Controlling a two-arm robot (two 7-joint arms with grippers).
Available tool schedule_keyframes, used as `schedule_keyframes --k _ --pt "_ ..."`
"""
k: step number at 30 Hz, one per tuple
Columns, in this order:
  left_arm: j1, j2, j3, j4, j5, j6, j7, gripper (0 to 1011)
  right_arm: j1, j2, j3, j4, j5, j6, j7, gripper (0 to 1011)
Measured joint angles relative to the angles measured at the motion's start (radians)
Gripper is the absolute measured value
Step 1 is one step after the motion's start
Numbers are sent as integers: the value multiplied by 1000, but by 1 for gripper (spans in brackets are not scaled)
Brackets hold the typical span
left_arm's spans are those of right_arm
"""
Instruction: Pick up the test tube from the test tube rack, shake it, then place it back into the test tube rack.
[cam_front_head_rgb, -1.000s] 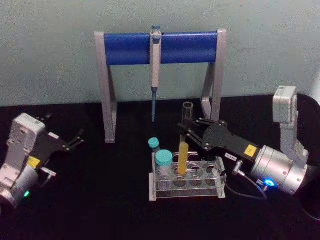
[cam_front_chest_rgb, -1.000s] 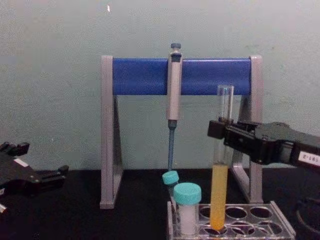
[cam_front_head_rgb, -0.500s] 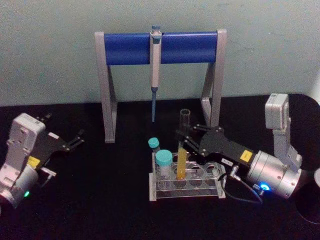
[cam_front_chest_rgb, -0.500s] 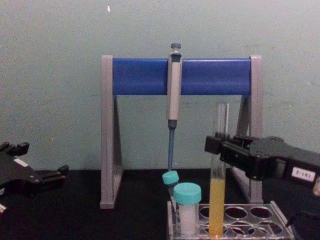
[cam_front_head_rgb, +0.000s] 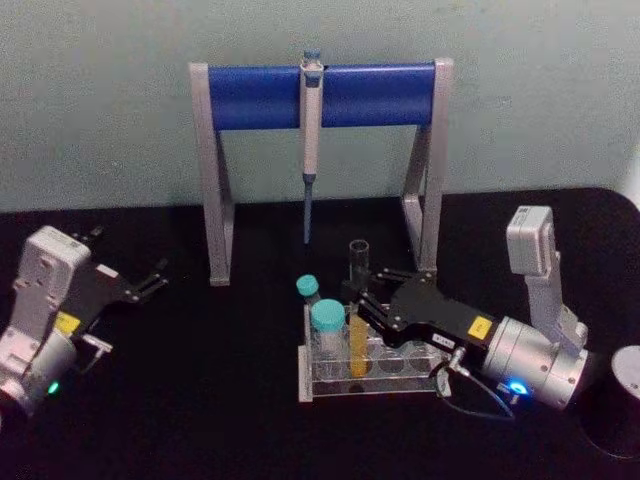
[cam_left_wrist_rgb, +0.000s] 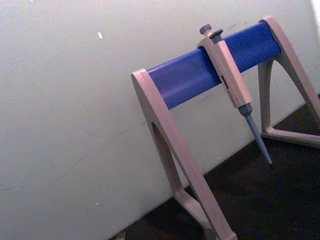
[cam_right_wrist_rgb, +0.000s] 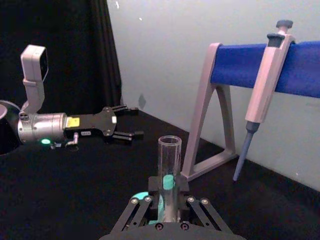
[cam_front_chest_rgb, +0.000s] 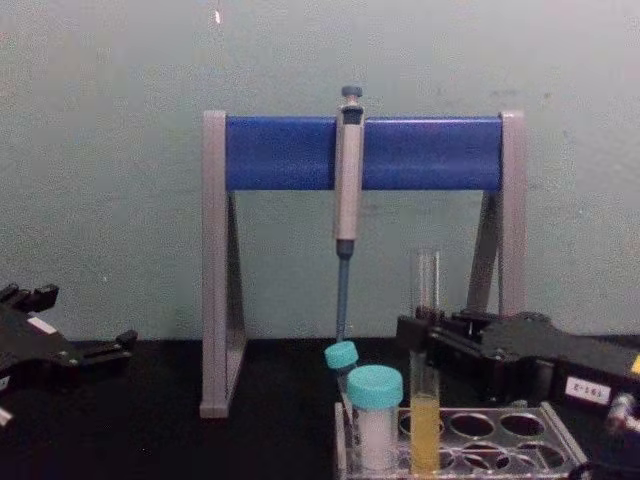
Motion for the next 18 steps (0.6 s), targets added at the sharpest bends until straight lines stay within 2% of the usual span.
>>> schedule_keyframes --k 18 --pt "0 0 0 0 0 0 0 1001 -4 -18 3 26 -19 2 -18 223"
